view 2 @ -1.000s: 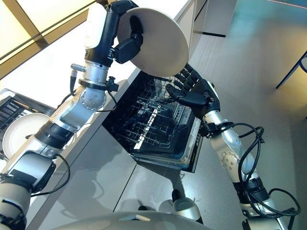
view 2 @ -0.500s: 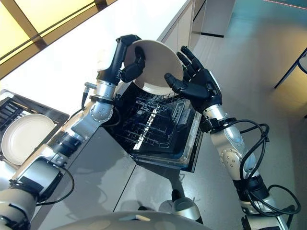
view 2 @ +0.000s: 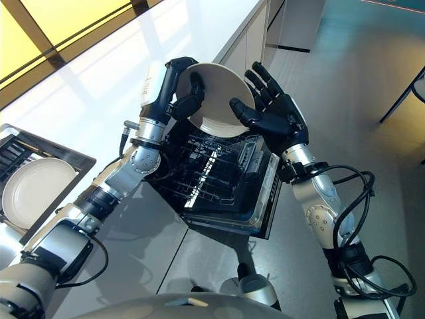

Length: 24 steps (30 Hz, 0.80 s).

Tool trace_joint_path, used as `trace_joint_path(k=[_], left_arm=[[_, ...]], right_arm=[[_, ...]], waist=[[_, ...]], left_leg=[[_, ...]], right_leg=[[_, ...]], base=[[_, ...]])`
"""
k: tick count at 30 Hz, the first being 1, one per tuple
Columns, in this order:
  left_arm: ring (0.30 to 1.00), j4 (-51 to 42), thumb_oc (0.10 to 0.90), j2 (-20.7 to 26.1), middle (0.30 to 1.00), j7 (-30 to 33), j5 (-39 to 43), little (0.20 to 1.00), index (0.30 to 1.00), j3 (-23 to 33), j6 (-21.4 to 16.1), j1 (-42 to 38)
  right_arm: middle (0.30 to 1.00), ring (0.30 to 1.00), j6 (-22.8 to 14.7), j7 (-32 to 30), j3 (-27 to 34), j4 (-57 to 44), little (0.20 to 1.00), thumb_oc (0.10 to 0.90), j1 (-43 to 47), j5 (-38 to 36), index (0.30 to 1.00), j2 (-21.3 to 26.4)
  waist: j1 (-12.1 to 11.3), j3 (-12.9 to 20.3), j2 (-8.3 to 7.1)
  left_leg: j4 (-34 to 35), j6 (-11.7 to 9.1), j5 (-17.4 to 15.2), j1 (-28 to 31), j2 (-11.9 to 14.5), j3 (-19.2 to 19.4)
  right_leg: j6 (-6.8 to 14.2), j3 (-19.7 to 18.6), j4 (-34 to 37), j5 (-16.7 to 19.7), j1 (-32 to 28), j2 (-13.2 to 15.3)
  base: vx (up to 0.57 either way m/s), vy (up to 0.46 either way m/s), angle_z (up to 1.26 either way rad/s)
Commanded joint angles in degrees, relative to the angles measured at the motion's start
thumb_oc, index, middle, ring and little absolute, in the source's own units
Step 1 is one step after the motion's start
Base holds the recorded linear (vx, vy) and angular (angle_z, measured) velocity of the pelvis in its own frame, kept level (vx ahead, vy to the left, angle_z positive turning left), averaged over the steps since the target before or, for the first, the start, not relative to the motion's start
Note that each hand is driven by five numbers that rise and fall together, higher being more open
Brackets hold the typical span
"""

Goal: Pick up plates and place into dishwasher.

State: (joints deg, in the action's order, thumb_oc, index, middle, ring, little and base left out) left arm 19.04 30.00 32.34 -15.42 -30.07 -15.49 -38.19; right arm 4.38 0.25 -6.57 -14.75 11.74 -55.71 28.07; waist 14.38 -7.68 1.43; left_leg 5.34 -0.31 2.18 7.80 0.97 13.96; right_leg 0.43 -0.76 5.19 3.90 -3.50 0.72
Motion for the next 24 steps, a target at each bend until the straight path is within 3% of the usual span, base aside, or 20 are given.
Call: trace_joint_path(k=[1,2,3,4,11,24], left_arm=[[0.300,-1.9,0.100,-0.4,0.300,2.7,0.4,0.200,0.300,-2.5,-5.2,-8.9],[0.300,-2.2,0.100,-0.3,0.300,2.5,0.7,0.200,0.300,-2.8,-4.9,-9.4],[0.300,-2.7,0.100,-0.3,0.300,2.3,1.1,0.200,0.300,-3.0,-4.7,-9.6],[0.300,-2.8,0.100,-0.3,0.300,2.1,1.4,0.200,0.300,-3.2,-4.5,-9.8],[0.300,-4.1,0.100,-0.8,0.300,1.3,0.9,0.200,0.300,-3.5,-5.2,-10.1],[0.300,-7.2,0.100,-0.2,0.300,-0.5,-0.2,0.200,0.300,-3.3,-4.3,-10.7]], right_arm=[[0.900,0.900,-1.0,4.8,-0.4,-2.9,0.900,0.800,5.6,-3.8,0.900,-2.9],[0.862,0.862,-0.8,5.1,-1.0,-2.4,0.856,0.756,5.6,-4.3,0.862,-3.0],[0.712,0.712,-0.6,5.3,-1.3,-2.2,0.680,0.580,5.8,-4.6,0.712,-3.2],[0.300,0.300,-0.5,5.6,-1.5,-2.0,0.200,0.100,5.9,-5.0,0.300,-3.3],[0.300,0.300,4.5,9.5,-3.7,0.0,0.200,0.100,6.7,-3.4,0.300,-2.8],[0.300,0.300,3.5,9.6,-4.1,3.6,0.200,0.100,7.5,-0.1,0.300,-1.6]], waist=[[0.1,5.4,-2.44],[0.0,5.4,-2.44],[0.0,5.4,-2.44],[-0.1,5.4,-2.43],[-0.6,5.3,-2.67],[-1.6,5.2,-3.13]], left_leg=[[-0.3,-0.6,-3.1,1.2,0.0,1.6],[-0.3,-0.6,-3.1,1.2,0.0,1.6],[-0.3,-0.6,-3.1,1.2,0.0,1.5],[-0.3,-0.6,-3.1,1.2,0.0,1.5],[-0.3,-0.7,-3.1,1.2,-0.1,0.8],[-0.3,-0.8,-3.2,1.1,-0.1,-0.6]], right_leg=[[5.6,2.7,-0.4,-0.2,-0.7,1.7],[5.6,2.8,-0.4,-0.2,-0.7,1.7],[5.6,2.9,-0.4,-0.2,-0.7,1.7],[5.6,2.9,-0.4,-0.2,-0.7,1.7],[5.5,3.3,-0.3,-0.4,-1.0,1.7],[5.4,4.1,-0.3,-0.7,-1.6,1.6]], base=[[0.00,0.000,0.00],[0.00,0.000,0.00],[0.00,0.000,0.00],[0.00,0.000,0.00],[0.00,0.000,0.00],[0.00,0.000,0.00]])
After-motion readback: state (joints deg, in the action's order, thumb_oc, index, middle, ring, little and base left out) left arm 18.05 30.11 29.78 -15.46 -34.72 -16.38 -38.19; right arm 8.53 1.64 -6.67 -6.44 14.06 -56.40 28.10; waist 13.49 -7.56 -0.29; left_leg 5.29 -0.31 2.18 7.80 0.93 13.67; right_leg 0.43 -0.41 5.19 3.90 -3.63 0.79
